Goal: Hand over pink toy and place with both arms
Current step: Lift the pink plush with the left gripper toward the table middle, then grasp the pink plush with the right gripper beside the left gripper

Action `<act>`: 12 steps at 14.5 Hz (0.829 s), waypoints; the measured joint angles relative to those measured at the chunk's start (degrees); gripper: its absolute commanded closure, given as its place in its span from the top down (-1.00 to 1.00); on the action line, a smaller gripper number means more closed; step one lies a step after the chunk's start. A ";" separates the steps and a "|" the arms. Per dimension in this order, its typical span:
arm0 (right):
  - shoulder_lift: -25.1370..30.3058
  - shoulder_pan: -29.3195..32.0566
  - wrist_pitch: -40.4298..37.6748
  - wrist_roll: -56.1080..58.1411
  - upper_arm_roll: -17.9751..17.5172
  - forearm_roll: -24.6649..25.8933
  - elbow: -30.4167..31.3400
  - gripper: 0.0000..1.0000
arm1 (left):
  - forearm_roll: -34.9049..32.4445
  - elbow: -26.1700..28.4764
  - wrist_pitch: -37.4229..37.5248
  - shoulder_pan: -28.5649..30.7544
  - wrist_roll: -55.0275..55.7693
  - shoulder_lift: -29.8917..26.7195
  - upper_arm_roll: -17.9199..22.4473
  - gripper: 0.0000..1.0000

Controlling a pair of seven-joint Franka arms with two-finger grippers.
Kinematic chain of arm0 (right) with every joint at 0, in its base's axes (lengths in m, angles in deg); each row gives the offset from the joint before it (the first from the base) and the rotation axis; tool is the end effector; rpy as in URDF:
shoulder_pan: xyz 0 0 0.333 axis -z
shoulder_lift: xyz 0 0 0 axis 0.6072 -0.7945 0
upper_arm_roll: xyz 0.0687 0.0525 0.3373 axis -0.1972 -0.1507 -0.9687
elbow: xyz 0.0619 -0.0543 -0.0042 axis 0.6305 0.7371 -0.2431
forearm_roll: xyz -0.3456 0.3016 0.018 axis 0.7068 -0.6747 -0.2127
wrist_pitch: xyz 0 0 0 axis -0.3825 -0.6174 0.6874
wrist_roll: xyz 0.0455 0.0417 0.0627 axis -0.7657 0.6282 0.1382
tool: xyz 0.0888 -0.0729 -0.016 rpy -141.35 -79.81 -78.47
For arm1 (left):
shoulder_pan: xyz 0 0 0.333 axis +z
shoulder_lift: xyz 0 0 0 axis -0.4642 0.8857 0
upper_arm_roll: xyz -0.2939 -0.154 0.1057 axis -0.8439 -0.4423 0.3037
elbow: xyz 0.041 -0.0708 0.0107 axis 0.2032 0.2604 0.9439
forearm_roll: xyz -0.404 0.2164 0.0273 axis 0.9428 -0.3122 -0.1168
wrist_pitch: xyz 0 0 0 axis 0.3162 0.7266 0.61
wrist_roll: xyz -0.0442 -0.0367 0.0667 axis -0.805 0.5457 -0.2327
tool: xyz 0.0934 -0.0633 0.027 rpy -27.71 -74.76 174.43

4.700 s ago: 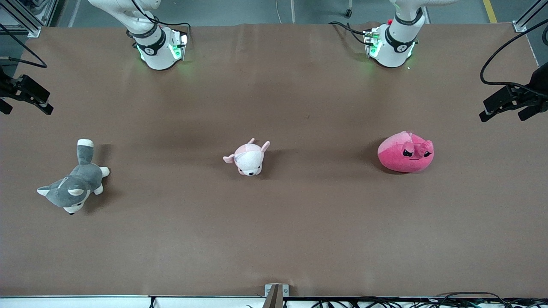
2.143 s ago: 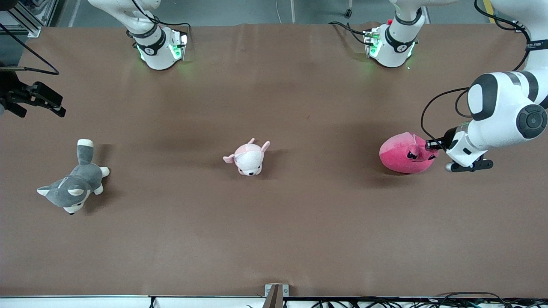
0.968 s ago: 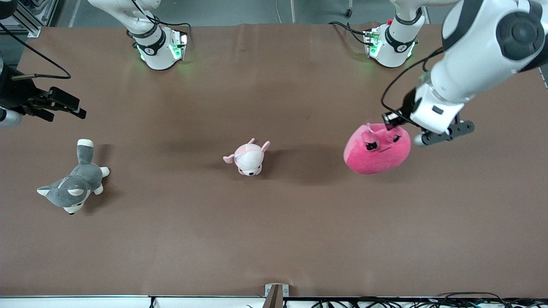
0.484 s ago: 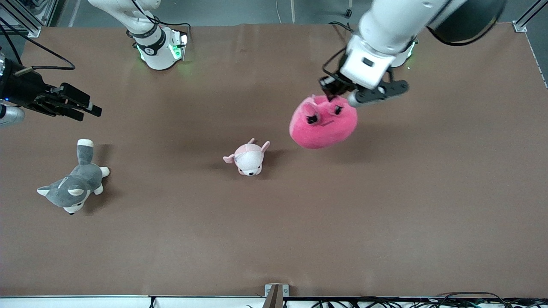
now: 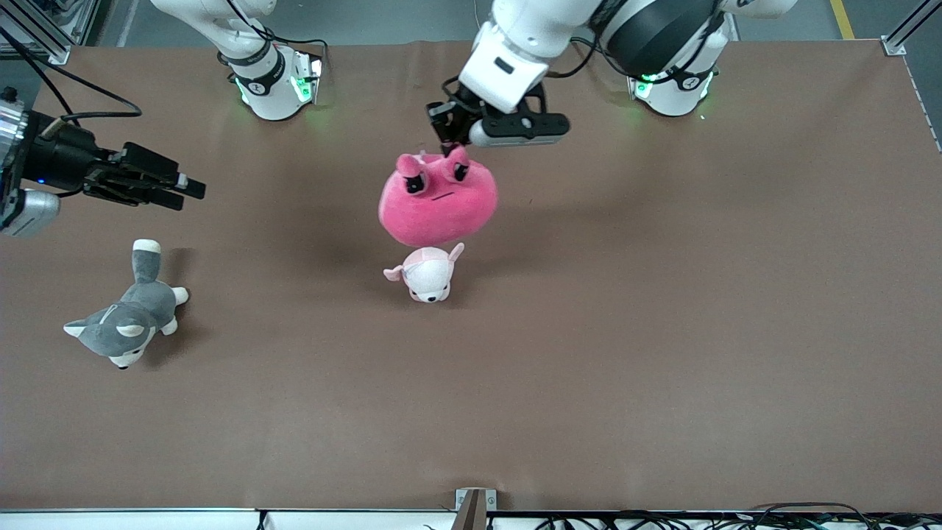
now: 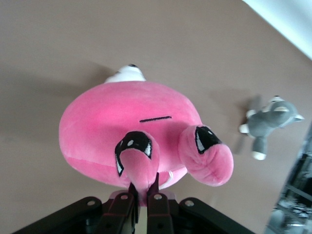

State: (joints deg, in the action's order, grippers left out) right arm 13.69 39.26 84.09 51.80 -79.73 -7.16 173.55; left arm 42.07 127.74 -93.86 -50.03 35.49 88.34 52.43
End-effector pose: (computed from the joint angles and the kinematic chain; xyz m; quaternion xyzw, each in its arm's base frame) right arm 0.6251 0.0656 0.6339 -0.9466 0.0032 0.0259 0.3214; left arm 0.4943 -0.5638 0.6173 0.9548 0.1696 -0.0105 0.2437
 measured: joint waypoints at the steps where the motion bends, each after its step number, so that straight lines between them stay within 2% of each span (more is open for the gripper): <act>1: -0.06 -0.96 0.01 -0.02 -0.16 -0.98 0.00 0.37 | 0.00 -0.41 -1.41 -1.07 1.28 1.09 -0.01 -1.00; 4: -0.28 -3.87 1.17 -0.03 -0.34 -3.39 -0.01 0.37 | 0.00 -1.37 -2.25 -3.09 3.34 1.89 -0.07 -1.00; 12: -3.65 -13.28 8.96 -0.98 -0.46 -3.90 -0.01 0.37 | 0.00 -1.99 -2.22 -3.73 3.52 1.92 -0.14 -1.00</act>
State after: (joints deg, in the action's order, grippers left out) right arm 10.04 25.98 93.05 50.81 -80.19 -11.06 173.54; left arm 42.07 125.75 -96.08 -53.76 39.01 90.26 52.30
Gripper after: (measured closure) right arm 0.313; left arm 0.921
